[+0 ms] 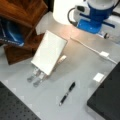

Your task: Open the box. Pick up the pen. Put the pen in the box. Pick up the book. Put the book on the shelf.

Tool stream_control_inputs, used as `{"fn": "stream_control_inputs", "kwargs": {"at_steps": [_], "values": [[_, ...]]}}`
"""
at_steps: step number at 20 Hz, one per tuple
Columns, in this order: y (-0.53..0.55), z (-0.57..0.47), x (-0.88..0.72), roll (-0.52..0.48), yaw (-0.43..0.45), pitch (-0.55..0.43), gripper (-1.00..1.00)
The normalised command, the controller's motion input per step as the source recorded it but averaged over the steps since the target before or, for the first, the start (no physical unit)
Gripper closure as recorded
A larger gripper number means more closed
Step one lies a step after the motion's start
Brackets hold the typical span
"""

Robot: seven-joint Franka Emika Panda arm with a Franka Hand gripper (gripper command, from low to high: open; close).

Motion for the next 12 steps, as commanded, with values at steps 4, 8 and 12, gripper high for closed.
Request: {"fn": "stream_control_inputs", "kwargs": {"at_steps": [4, 8, 12], "values": [[0.23, -0.11, 0.37, 0.54, -0.31, 0.082, -1.0], [0.03, -0.01, 0.42, 0.373, -0.203, 0.048, -1.0], [-0.04, 0.05, 0.45, 0.299, -0.069, 0.056, -1.0]]}}
